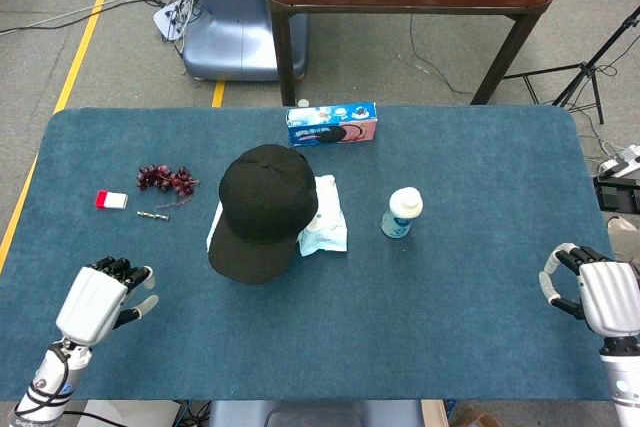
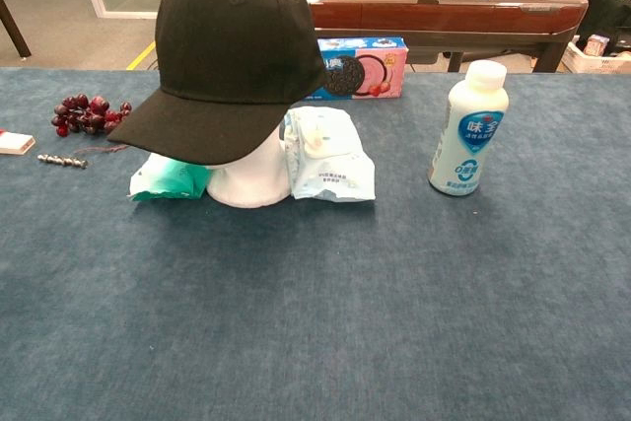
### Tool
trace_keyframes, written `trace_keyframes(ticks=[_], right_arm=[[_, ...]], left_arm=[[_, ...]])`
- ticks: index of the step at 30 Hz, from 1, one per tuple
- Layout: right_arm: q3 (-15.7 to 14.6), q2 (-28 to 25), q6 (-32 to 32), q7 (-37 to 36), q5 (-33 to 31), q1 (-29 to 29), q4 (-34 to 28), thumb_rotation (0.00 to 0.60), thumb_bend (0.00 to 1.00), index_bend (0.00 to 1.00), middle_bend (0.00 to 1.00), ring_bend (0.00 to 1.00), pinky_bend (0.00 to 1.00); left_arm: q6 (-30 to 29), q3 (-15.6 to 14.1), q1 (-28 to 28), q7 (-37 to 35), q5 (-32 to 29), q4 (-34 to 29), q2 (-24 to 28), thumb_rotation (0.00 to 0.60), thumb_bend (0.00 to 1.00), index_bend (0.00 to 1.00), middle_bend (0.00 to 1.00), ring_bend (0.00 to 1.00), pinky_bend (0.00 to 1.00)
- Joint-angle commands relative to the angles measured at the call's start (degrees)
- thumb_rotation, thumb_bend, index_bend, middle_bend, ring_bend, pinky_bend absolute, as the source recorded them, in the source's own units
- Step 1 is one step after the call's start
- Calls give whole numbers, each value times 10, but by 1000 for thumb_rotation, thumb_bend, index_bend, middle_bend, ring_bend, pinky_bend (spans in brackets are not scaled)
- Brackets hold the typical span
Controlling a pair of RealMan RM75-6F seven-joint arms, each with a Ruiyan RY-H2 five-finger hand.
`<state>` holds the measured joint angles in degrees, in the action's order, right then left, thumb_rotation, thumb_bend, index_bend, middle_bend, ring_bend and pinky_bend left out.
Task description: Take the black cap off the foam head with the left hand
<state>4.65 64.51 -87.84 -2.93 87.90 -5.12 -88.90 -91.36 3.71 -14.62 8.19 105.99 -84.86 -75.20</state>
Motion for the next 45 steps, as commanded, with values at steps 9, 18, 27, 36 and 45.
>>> trace_keyframes(ticks=[9,18,27,36,45], right_arm=[[0,-4,-7,-9,4,4,0,600,409,596,482,463,638],[1,-8,-8,-19,3,6,0,600,409,596,482,463,638],[2,-11,-9,-26,2,7,1,600,409,596,482,463,638],[3,-13,-5,-27,-2,7,0,600,409,596,482,463,638],[3,-18,-3,-38,-4,8,-2,600,409,596,482,463,638]], left_arm=[[52,4,-41,51,1,-1,-48,600,0,500,748,567,644],[64,11,-67,51,-6,19,-88,600,0,473,735,555,636],[66,14,-82,58,-9,13,-103,600,0,469,735,555,636],[76,9,-100,39,-9,20,-116,600,0,481,737,559,636],[83,18,-122,42,-10,18,-130,600,0,498,745,565,636]])
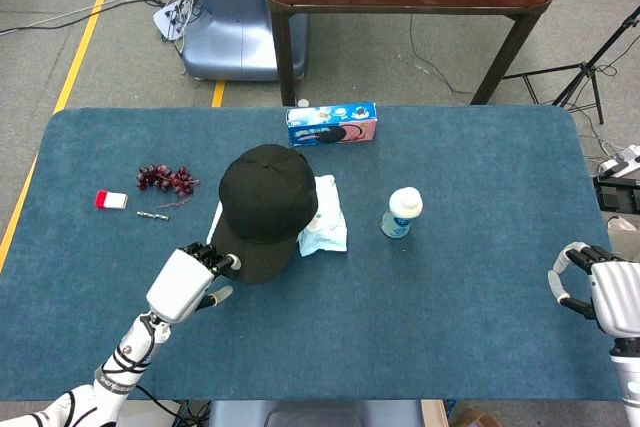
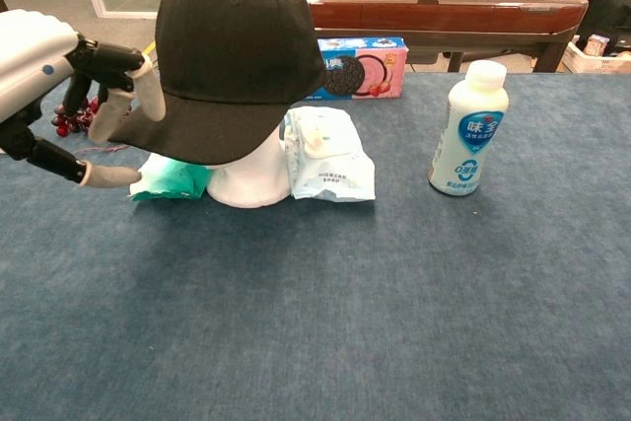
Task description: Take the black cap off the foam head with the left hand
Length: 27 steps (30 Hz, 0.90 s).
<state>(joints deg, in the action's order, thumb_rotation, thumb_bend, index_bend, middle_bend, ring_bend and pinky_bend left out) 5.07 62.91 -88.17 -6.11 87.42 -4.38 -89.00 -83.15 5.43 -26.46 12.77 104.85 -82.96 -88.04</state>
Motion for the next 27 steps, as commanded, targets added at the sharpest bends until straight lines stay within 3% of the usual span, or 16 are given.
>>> trace_keyframes(ticks=[1,16,27], right_arm=[[-1,-5,0,-12,1,1,-2,600,409,596,482,463,638],[9,-19,-22,-41,-12,17,1,600,409,595,482,463,638],[11,-23,-27,-51,-14,22,0,600,409,595,482,463,638]], left_arm=[[2,0,-7,-6,3,-2,-3,600,0,499,746,565,636],[22,4,-36,-3,-10,28,-26,600,0,501,746,565,636],[-7,9,-41,13,-6,62,-40,600,0,501,747,566,636]])
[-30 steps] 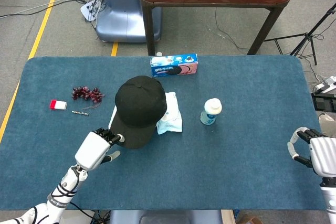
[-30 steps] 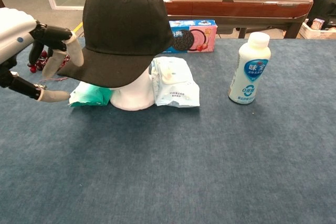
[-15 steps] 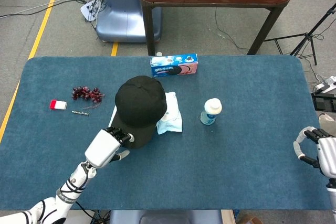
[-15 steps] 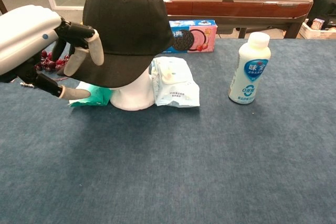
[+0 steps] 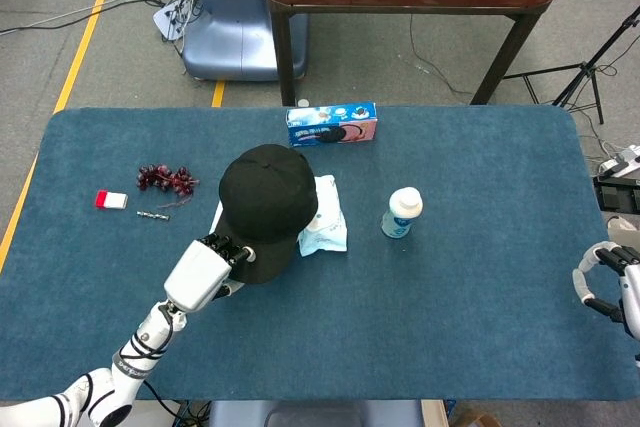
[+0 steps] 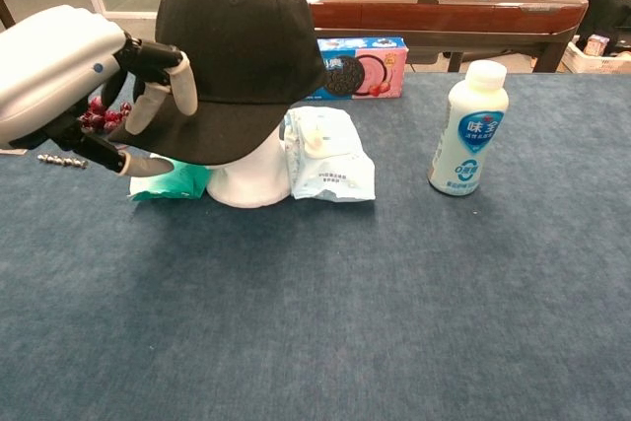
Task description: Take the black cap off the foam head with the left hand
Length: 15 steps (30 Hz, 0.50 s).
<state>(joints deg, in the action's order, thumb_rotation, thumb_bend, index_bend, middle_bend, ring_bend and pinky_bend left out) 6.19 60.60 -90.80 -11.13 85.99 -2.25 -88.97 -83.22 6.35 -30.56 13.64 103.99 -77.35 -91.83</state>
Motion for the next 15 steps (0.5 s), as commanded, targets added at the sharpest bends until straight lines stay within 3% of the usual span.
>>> trace_keyframes(ticks=[1,15], right_arm=[[0,0,-1,-1,1,1,0,600,409,595,482,463,638],[1,0,-2,-3,3,2,1,600,409,595,482,463,638]], left_arm=[[-9,-1,0,4,3,7,-3,600,0,501,746,565,636],[-74,8,-8,-25,24,63,-33,600,0,478,737,565,636]])
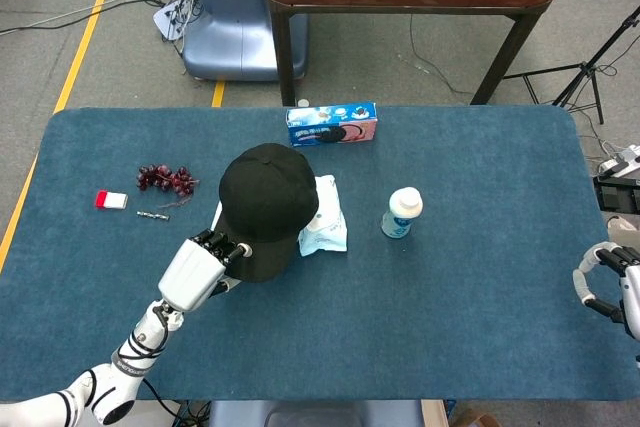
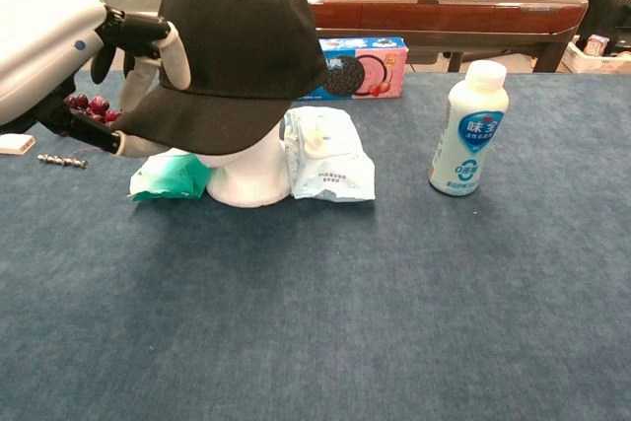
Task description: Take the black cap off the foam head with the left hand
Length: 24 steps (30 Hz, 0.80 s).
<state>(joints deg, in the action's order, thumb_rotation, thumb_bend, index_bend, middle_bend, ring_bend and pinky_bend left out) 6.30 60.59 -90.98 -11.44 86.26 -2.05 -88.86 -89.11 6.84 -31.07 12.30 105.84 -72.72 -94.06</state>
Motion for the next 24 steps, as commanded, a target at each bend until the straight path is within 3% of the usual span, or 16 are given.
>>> trace_keyframes(ticks=[1,15,24], right_arm=[[0,0,0,-1,0,0,0,600,409,595,482,463,638],[0,0,1,2,2,0,0,600,409,595,482,463,638],[1,0,3,3,1,0,0,600,409,595,482,463,638]], left_arm=[[-23,4,-4,-18,8,25,-15,600,0,472,737,566,636],[-70,5,-7,-55,8,75,-35,600,5,446,748,584,636],[-71,-1,-5,-56,0,78,-32,600,228,460,767,597,637]])
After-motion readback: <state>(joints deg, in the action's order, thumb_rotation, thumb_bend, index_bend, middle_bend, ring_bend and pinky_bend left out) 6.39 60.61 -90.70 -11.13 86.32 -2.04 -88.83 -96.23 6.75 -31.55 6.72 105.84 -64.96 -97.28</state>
